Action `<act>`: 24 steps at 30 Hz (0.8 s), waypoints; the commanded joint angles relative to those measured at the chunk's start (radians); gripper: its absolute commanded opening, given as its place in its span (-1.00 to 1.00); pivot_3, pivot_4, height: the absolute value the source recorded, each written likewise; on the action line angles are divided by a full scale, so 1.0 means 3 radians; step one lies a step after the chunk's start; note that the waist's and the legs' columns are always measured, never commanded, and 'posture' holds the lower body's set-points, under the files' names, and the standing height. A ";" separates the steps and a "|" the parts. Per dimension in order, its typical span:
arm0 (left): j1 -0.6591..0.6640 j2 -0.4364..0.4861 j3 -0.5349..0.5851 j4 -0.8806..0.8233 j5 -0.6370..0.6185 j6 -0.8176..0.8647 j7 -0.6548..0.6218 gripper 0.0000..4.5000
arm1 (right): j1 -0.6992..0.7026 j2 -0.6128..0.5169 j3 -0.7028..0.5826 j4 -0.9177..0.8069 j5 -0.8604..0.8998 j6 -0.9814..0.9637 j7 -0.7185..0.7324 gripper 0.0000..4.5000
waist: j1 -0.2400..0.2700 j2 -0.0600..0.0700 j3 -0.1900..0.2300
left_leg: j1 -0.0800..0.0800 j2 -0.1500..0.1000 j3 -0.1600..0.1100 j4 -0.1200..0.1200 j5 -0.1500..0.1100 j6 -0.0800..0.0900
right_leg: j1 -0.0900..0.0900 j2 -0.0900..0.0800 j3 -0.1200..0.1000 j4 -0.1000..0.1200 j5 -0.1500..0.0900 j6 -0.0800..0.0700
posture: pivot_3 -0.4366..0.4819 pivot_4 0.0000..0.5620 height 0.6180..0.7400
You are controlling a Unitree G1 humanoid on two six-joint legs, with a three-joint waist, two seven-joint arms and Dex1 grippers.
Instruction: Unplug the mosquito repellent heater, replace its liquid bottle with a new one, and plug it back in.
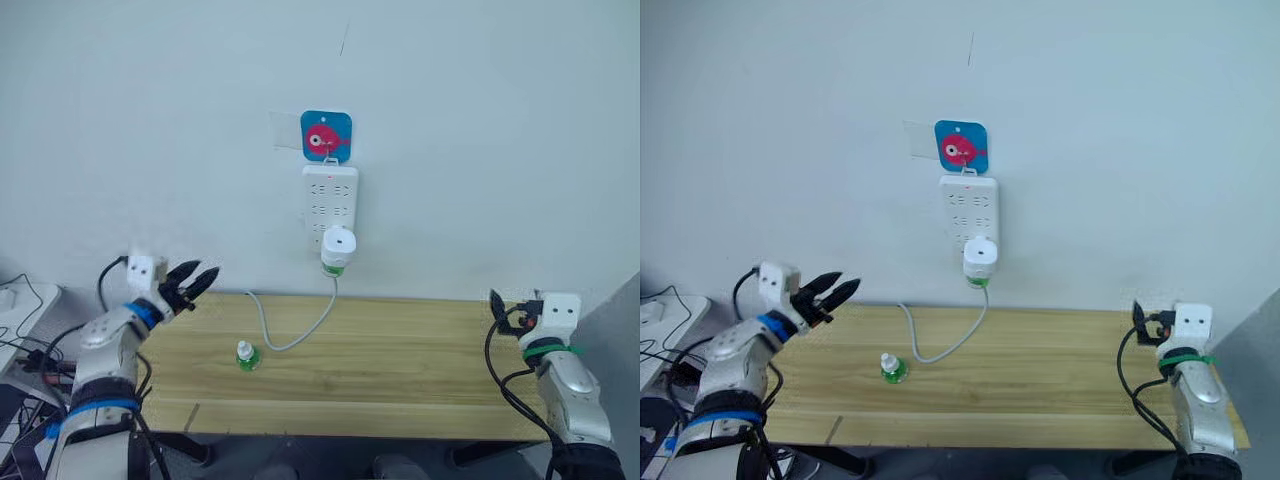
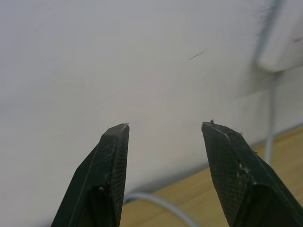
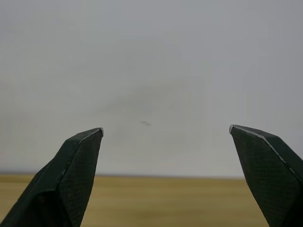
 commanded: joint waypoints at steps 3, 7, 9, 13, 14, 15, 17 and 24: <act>-0.0456 -0.0033 -0.0306 -0.0302 -0.0050 0.0389 -0.0462 0.18 | 0.0221 -0.0201 0.0343 -0.1387 0.0472 0.0832 0.0415 1.00 | -0.0022 0.0014 0.0013 | 0.0001 0.0000 -0.0013 0.0012 0.0000 0.0001 | 0.0012 0.0001 -0.0012 0.0000 -0.0005 -0.0004 | 0.06 -0.87 1.00; -0.0874 -0.0148 -0.0482 -0.0044 0.0060 0.0406 -0.0635 0.18 | 0.0159 -0.0244 0.0565 -0.1924 0.0667 0.1351 0.0422 1.00 | -0.0054 0.0028 0.0034 | 0.0002 0.0000 -0.0026 0.0032 -0.0001 0.0002 | 0.0029 0.0001 -0.0022 -0.0004 -0.0012 0.0000 | -0.04 -0.82 1.00; -0.1110 -0.0205 -0.0532 0.0208 0.0124 0.0339 -0.0673 0.18 | 0.0065 -0.0187 0.0686 -0.2073 0.0711 0.1526 0.0367 1.00 | -0.0096 0.0026 0.0043 | 0.0006 0.0000 -0.0034 0.0034 -0.0003 0.0004 | 0.0040 0.0001 -0.0030 -0.0010 -0.0018 0.0008 | -0.08 -0.80 1.00; -0.1542 -0.0314 -0.0599 0.0701 0.0255 0.0180 -0.0741 0.18 | -0.0138 -0.0054 0.0856 -0.2237 0.0737 0.1790 0.0248 1.00 | -0.0171 0.0031 0.0066 | -0.0002 -0.0001 -0.0064 0.0037 -0.0003 0.0005 | 0.0046 0.0002 -0.0055 -0.0012 -0.0021 0.0002 | -0.16 -0.74 1.00; -0.1639 -0.0342 -0.0613 0.0812 0.0284 0.0149 -0.0769 0.18 | -0.0178 -0.0019 0.0881 -0.2262 0.0724 0.1835 0.0211 1.00 | -0.0195 0.0033 0.0072 | -0.0005 -0.0001 -0.0070 0.0038 -0.0003 0.0005 | 0.0045 0.0002 -0.0061 -0.0013 -0.0021 -0.0001 | -0.16 -0.74 1.00; -0.1721 -0.0367 -0.0625 0.0910 0.0315 0.0113 -0.0785 0.18 | -0.0208 0.0008 0.0890 -0.2283 0.0715 0.1873 0.0180 1.00 | -0.0210 0.0035 0.0076 | -0.0007 -0.0001 -0.0075 0.0038 -0.0003 0.0005 | 0.0046 0.0002 -0.0065 -0.0012 -0.0022 -0.0004 | -0.18 -0.73 1.00; -0.1873 -0.0422 -0.0640 0.1096 0.0369 0.0061 -0.0832 0.18 | -0.0238 0.0043 0.0889 -0.2316 0.0704 0.1932 0.0140 1.00 | -0.0228 0.0037 0.0089 | -0.0015 -0.0002 -0.0087 0.0039 -0.0003 0.0005 | 0.0045 0.0003 -0.0074 -0.0012 -0.0019 -0.0011 | -0.21 -0.71 1.00; -0.2256 -0.0547 -0.0647 0.1630 0.0586 -0.0136 -0.0785 0.18 | -0.0173 0.0059 0.0805 -0.2477 0.0692 0.2088 0.0015 1.00 | -0.0265 0.0045 0.0146 | -0.0037 -0.0004 -0.0108 0.0049 -0.0003 0.0005 | 0.0041 0.0001 -0.0092 -0.0014 -0.0020 -0.0011 | -0.33 -0.65 1.00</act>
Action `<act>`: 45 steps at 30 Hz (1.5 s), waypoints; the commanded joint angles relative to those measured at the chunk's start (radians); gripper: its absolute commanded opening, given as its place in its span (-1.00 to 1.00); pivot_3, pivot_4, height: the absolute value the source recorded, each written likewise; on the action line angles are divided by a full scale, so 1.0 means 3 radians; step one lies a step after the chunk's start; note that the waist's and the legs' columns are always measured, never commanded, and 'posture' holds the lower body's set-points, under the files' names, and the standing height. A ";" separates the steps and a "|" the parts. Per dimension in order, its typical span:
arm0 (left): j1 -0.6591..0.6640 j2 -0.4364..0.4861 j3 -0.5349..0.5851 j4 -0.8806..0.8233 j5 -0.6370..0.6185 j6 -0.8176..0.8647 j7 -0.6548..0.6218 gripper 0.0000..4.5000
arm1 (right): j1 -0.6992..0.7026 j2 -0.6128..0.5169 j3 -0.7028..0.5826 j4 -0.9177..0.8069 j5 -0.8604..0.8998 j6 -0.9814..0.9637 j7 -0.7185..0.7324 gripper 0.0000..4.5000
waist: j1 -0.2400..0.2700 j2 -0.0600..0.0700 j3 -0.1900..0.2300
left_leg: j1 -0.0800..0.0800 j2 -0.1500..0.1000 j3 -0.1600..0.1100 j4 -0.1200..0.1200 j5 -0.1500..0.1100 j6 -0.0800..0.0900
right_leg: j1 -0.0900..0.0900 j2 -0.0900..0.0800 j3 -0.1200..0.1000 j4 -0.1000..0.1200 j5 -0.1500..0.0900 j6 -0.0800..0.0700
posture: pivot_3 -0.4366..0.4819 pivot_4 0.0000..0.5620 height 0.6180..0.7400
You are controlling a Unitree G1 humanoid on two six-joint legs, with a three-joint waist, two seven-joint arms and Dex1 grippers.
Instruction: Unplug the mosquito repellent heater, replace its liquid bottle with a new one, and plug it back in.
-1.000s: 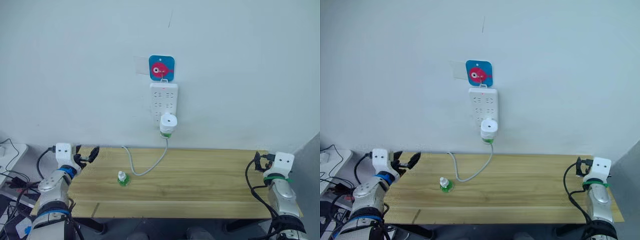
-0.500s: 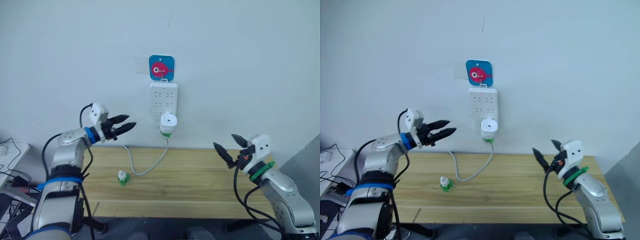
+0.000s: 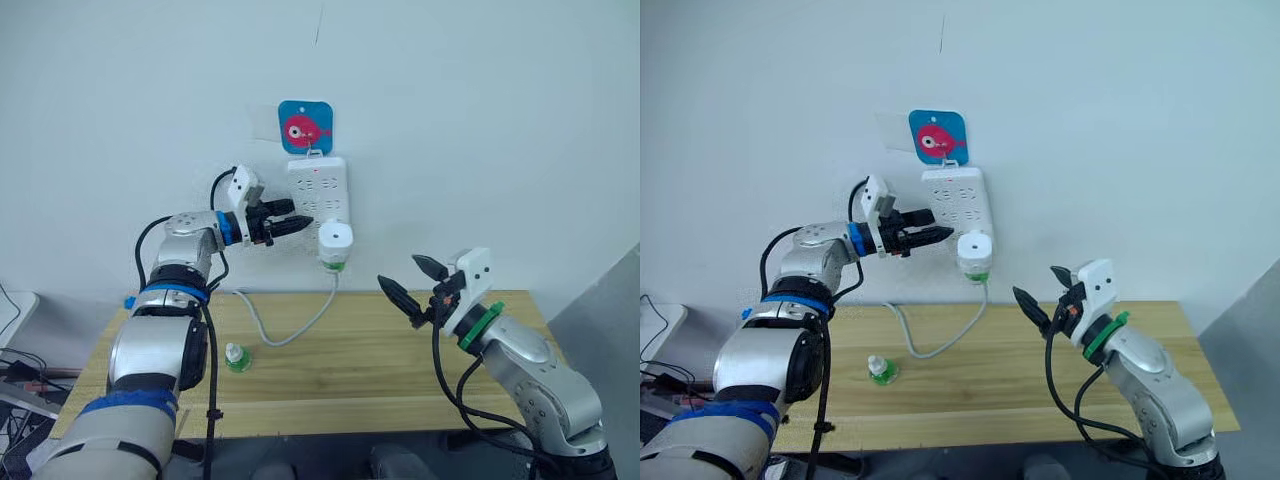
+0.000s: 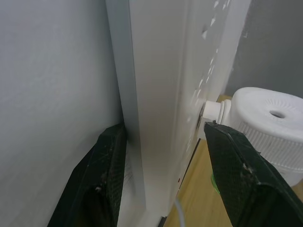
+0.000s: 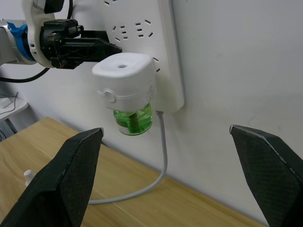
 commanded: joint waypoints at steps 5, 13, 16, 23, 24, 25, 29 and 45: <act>-0.0266 -0.0042 -0.0022 0.0256 0.0190 -0.0053 -0.0083 0.18 | 0.0054 -0.0023 -0.0159 -0.0285 0.0026 0.0101 -0.0100 1.00 | -0.0046 0.0006 0.0026 | -0.0006 -0.0007 -0.0009 0.0008 0.0001 -0.0001 | 0.0004 0.0000 0.0005 0.0003 -0.0007 0.0017 | -0.37 -0.64 1.00; -0.0333 -0.0209 -0.0039 0.0315 0.0291 -0.0017 -0.0318 0.18 | 0.0004 0.0014 -0.0100 -0.0298 0.0023 0.0172 -0.0136 1.00 | -0.0122 0.0015 0.0065 | -0.0017 -0.0009 -0.0017 0.0013 0.0001 -0.0001 | 0.0003 0.0000 0.0003 0.0001 -0.0004 0.0012 | -0.38 -0.62 1.00; -0.0372 -0.0223 0.0009 0.0297 0.0260 0.0050 -0.0411 0.18 | -0.0036 0.0039 -0.0076 -0.0305 0.0041 0.0213 -0.0146 1.00 | -0.0124 0.0015 0.0091 | -0.0023 -0.0009 -0.0026 0.0021 0.0001 -0.0001 | 0.0003 0.0000 -0.0005 0.0001 -0.0004 0.0013 | -0.38 -0.60 1.00; -0.0357 -0.0126 0.0060 0.0263 0.0252 0.0191 -0.0566 -0.33 | -0.0124 0.0165 -0.0042 -0.0479 0.0178 0.0462 -0.0261 1.00 | -0.0134 0.0025 0.0133 | -0.0048 -0.0017 -0.0054 0.0045 0.0001 -0.0001 | 0.0001 0.0000 -0.0016 0.0004 -0.0006 0.0017 | -0.36 -0.56 1.00; -0.0348 -0.0121 0.0064 0.0264 0.0259 0.0187 -0.0555 -0.41 | -0.0146 0.0177 -0.0029 -0.0503 0.0191 0.0507 -0.0281 1.00 | -0.0134 0.0026 0.0135 | -0.0048 -0.0018 -0.0058 0.0045 0.0001 -0.0001 | 0.0001 0.0000 -0.0018 0.0004 -0.0006 0.0017 | -0.36 -0.56 1.00; -0.0340 -0.0118 0.0066 0.0261 0.0263 0.0186 -0.0553 -0.40 | -0.0155 0.0184 -0.0021 -0.0529 0.0203 0.0543 -0.0298 1.00 | -0.0135 0.0028 0.0139 | -0.0049 -0.0020 -0.0061 0.0045 0.0001 -0.0001 | 0.0001 0.0000 -0.0019 0.0004 -0.0006 0.0017 | -0.36 -0.56 1.00; -0.0315 -0.0133 0.0063 0.0260 0.0283 0.0174 -0.0495 -0.40 | -0.0353 0.0287 -0.0007 -0.0589 0.0293 0.0775 -0.0435 1.00 | -0.0144 0.0037 0.0158 | -0.0050 -0.0021 -0.0070 0.0046 0.0001 0.0000 | 0.0001 0.0000 -0.0024 0.0006 -0.0006 0.0018 | -0.36 -0.53 1.00; -0.0291 -0.0197 0.0078 0.0268 0.0297 0.0162 -0.0463 -0.40 | -0.1130 0.0767 0.0266 -0.0242 0.0040 0.1329 -0.1012 1.00 | -0.0168 0.0059 0.0187 | -0.0059 -0.0021 -0.0090 0.0048 0.0002 -0.0001 | 0.0002 -0.0003 -0.0051 0.0007 -0.0012 0.0026 | -0.39 -0.47 1.00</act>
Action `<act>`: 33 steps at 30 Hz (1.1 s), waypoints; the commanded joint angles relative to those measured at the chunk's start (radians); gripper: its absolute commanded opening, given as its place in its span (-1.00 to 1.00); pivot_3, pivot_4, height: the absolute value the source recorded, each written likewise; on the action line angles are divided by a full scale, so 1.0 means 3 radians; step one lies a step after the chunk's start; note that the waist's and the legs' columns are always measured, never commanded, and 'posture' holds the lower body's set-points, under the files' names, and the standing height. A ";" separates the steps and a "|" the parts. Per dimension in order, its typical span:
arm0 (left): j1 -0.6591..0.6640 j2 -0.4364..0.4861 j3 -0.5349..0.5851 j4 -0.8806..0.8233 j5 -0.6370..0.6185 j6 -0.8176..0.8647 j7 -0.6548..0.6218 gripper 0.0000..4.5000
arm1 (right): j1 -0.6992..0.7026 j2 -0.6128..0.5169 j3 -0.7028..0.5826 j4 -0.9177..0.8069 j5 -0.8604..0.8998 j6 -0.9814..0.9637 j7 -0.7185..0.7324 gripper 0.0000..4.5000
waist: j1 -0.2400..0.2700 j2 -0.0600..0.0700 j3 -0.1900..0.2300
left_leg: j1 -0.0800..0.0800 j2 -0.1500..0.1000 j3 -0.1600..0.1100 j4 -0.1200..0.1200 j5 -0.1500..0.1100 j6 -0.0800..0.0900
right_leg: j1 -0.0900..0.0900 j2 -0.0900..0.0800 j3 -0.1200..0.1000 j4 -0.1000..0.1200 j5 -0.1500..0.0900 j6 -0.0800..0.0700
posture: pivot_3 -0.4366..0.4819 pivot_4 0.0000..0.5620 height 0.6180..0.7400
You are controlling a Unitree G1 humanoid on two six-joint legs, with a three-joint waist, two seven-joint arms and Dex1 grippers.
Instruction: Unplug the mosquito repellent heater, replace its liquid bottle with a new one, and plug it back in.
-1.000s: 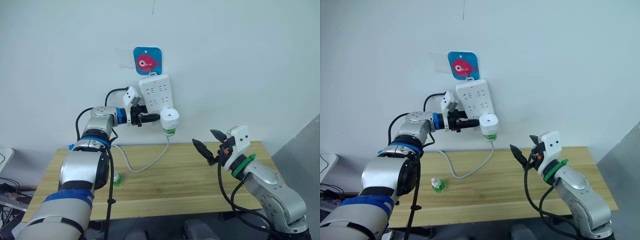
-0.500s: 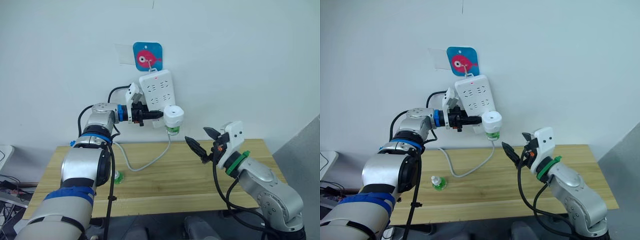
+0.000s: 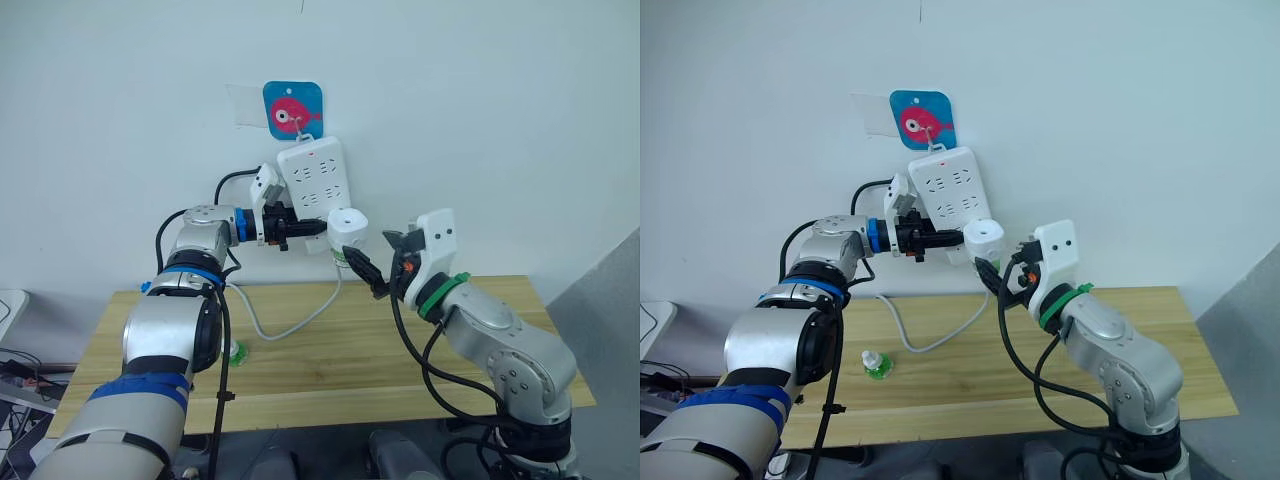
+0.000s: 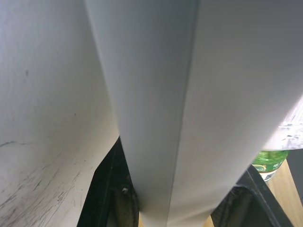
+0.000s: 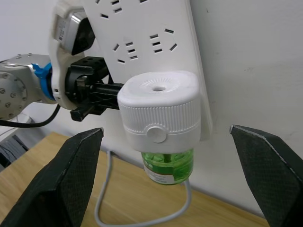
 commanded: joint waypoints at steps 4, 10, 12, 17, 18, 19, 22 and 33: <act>-0.0007 -0.0033 -0.0012 -0.0048 0.0025 -0.0004 0.0028 -0.40 | -0.0239 0.0063 0.0158 0.0160 -0.0158 -0.0089 0.0017 1.00 | -0.0008 0.0009 0.0010 | -0.0005 0.0000 -0.0011 0.0000 0.0001 0.0000 | 0.0000 0.0000 -0.0012 0.0000 -0.0001 0.0000 | -0.38 -0.47 1.00; -0.0008 -0.0030 -0.0006 -0.0047 0.0024 -0.0025 0.0059 -0.40 | -0.0455 0.0123 0.0245 0.0448 -0.0318 -0.0213 0.0073 1.00 | -0.0016 0.0012 0.0021 | -0.0008 -0.0001 -0.0022 0.0000 0.0001 0.0000 | 0.0001 -0.0001 -0.0021 0.0000 -0.0001 0.0001 | -0.35 -0.49 1.00; 0.0004 -0.0028 -0.0007 -0.0050 0.0024 -0.0036 0.0054 -0.40 | -0.0509 0.0144 0.0281 0.0539 -0.0374 -0.0275 0.0095 1.00 | -0.0016 0.0013 0.0022 | -0.0009 -0.0001 -0.0025 0.0000 0.0002 0.0000 | 0.0001 -0.0002 -0.0024 0.0000 -0.0001 0.0001 | -0.35 -0.49 1.00; 0.0023 -0.0007 -0.0006 -0.0052 0.0023 -0.0051 0.0045 -0.40 | -0.0573 0.0172 0.0327 0.0693 -0.0508 -0.0402 0.0132 1.00 | -0.0018 0.0013 0.0024 | -0.0011 -0.0002 -0.0032 0.0000 0.0002 0.0001 | 0.0001 -0.0002 -0.0029 0.0000 -0.0001 0.0000 | -0.32 -0.52 1.00; 0.0026 -0.0002 -0.0006 -0.0052 0.0024 -0.0055 0.0045 -0.40 | -0.0574 0.0180 0.0336 0.0704 -0.0523 -0.0417 0.0141 1.00 | -0.0018 0.0014 0.0024 | -0.0012 -0.0002 -0.0032 0.0000 0.0002 0.0001 | 0.0001 -0.0002 -0.0030 0.0000 -0.0001 0.0000 | -0.32 -0.52 1.00; 0.0028 0.0001 -0.0006 -0.0052 0.0025 -0.0056 0.0045 -0.40 | -0.0576 0.0190 0.0341 0.0716 -0.0539 -0.0432 0.0150 1.00 | -0.0019 0.0014 0.0025 | -0.0012 -0.0002 -0.0033 0.0000 0.0002 0.0001 | 0.0001 -0.0002 -0.0030 0.0000 -0.0001 0.0000 | -0.32 -0.52 1.00; 0.0032 0.0002 -0.0005 -0.0055 0.0024 -0.0061 0.0046 -0.40 | -0.0573 0.0213 0.0347 0.0729 -0.0584 -0.0474 0.0163 0.82 | -0.0022 0.0014 0.0025 | -0.0012 -0.0002 -0.0035 0.0000 0.0002 0.0001 | 0.0001 -0.0002 -0.0031 0.0000 -0.0001 0.0000 | -0.31 -0.54 1.00; 0.0029 -0.0011 0.0016 -0.0037 0.0026 -0.0133 0.0146 -0.40 | -0.0479 0.0130 0.0283 0.0423 -0.0594 -0.0296 0.0244 0.32 | -0.0026 0.0014 0.0025 | -0.0016 -0.0008 -0.0040 -0.0001 0.0003 0.0001 | 0.0001 -0.0009 -0.0037 0.0000 -0.0002 -0.0001 | -0.32 -0.55 1.00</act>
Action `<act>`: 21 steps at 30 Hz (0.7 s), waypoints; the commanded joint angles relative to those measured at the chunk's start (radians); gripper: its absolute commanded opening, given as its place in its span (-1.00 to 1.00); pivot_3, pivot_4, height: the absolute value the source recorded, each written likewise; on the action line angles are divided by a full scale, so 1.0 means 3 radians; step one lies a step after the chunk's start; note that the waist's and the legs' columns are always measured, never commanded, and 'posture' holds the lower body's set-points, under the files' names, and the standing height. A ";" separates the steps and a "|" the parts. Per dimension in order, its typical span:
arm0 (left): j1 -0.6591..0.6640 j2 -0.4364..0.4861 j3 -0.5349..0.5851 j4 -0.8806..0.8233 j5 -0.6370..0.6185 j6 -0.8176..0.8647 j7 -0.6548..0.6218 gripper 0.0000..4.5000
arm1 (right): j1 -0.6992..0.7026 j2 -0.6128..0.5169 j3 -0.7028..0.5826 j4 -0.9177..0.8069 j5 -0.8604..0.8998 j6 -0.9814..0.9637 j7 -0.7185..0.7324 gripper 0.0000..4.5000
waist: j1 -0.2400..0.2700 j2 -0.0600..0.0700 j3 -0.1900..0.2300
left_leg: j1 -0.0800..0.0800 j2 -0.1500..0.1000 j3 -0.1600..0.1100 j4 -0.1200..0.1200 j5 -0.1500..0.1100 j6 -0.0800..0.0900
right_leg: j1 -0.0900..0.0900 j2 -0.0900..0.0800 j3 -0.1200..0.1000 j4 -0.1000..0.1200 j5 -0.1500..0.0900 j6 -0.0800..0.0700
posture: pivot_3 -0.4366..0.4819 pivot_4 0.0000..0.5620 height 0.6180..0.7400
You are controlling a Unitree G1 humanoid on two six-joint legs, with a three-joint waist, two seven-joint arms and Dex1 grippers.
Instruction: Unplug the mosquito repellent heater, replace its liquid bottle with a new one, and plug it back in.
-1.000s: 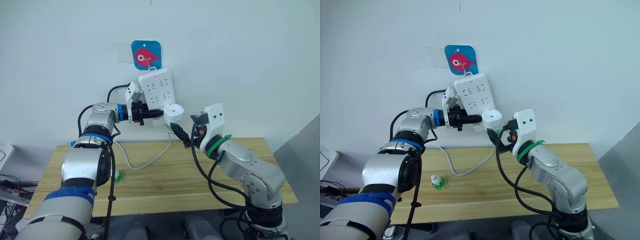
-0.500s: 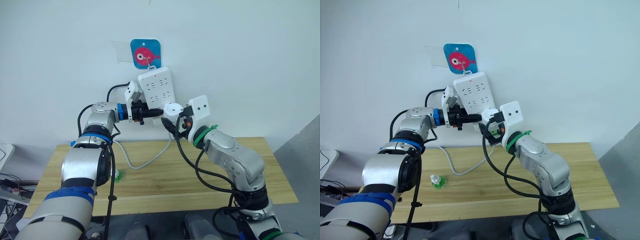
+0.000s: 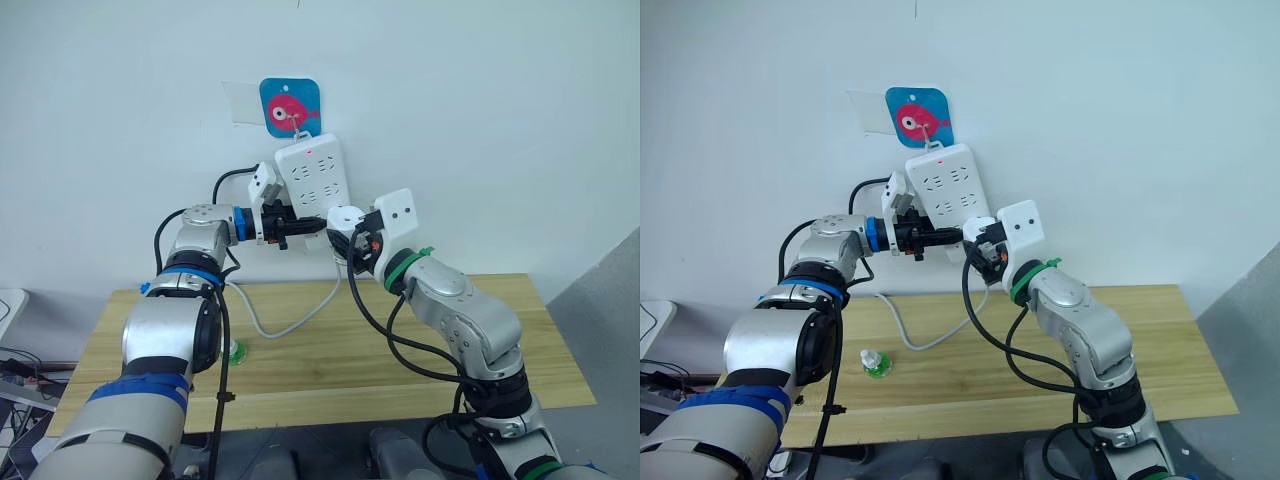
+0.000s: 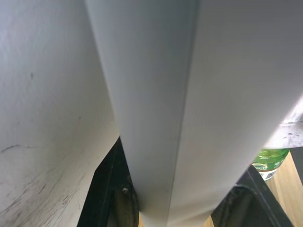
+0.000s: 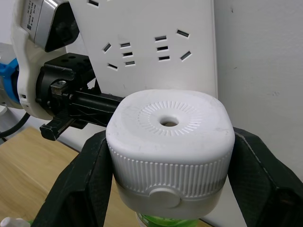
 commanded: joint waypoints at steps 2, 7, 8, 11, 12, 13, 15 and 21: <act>0.0005 0.0002 -0.0001 -0.0008 0.0041 -0.0032 0.0103 -0.40 | 0.0055 -0.0060 -0.0118 -0.0423 0.0091 0.0136 0.0060 0.32 | 0.0008 0.0000 0.0000 | -0.0002 -0.0010 -0.0004 -0.0002 0.0000 0.0000 | 0.0000 -0.0010 -0.0004 0.0000 -0.0003 0.0001 | -0.32 -0.55 1.00; -0.0005 0.0006 0.0008 0.0009 0.0055 -0.0064 0.0158 -0.40 | 0.0199 -0.0191 -0.0367 -0.0888 0.0307 0.0543 0.0114 0.32 | 0.0006 -0.0001 0.0006 | -0.0007 -0.0026 -0.0002 -0.0001 0.0000 0.0000 | 0.0003 -0.0030 -0.0003 -0.0004 -0.0004 0.0000 | -0.35 -0.52 1.00; -0.0007 0.0007 0.0011 0.0012 0.0056 -0.0066 0.0165 -0.40 | 0.0206 -0.0207 -0.0408 -0.0944 0.0341 0.0610 0.0117 0.32 | -0.0002 -0.0004 0.0012 | -0.0006 -0.0026 -0.0002 0.0000 0.0000 0.0000 | 0.0003 -0.0031 -0.0003 -0.0002 -0.0005 0.0002 | -0.36 -0.50 1.00; -0.0008 0.0008 0.0018 0.0021 0.0057 -0.0067 0.0183 -0.40 | 0.0197 -0.0217 -0.0541 -0.1090 0.0425 0.0804 0.0084 0.32 | -0.0021 -0.0004 0.0030 | -0.0001 -0.0026 -0.0003 -0.0001 0.0004 0.0002 | 0.0004 -0.0030 -0.0005 0.0003 -0.0011 0.0014 | -0.36 -0.50 1.00; -0.0007 0.0008 0.0020 0.0023 0.0058 -0.0067 0.0187 -0.40 | 0.0190 -0.0215 -0.0567 -0.1118 0.0434 0.0847 0.0072 0.32 | -0.0022 -0.0004 0.0032 | -0.0001 -0.0026 -0.0003 -0.0001 0.0005 0.0004 | 0.0004 -0.0030 -0.0004 0.0004 -0.0011 0.0015 | -0.38 -0.49 1.00; -0.0006 0.0007 0.0021 0.0023 0.0059 -0.0069 0.0190 -0.40 | 0.0186 -0.0214 -0.0591 -0.1145 0.0440 0.0887 0.0054 0.32 | -0.0023 -0.0005 0.0034 | 0.0000 -0.0026 -0.0003 -0.0001 0.0006 0.0005 | 0.0004 -0.0029 -0.0005 0.0004 -0.0011 0.0015 | -0.38 -0.49 1.00; 0.0003 0.0010 0.0019 0.0022 0.0065 -0.0083 0.0201 -0.40 | 0.0189 -0.0204 -0.0665 -0.1202 0.0467 0.0957 0.0024 0.32 | -0.0023 -0.0005 0.0036 | 0.0000 -0.0026 -0.0003 -0.0001 0.0006 0.0005 | 0.0004 -0.0029 -0.0004 0.0004 -0.0012 0.0015 | -0.38 -0.49 1.00; 0.0064 0.0064 0.0084 -0.0004 0.0007 -0.0103 0.0206 0.17 | 0.0350 -0.0300 -0.0988 -0.1339 0.0472 0.1013 0.0035 0.32 | -0.0031 -0.0005 0.0043 | 0.0000 -0.0026 -0.0002 -0.0001 0.0006 0.0005 | 0.0005 -0.0029 -0.0003 0.0003 -0.0012 0.0015 | -0.40 -0.48 1.00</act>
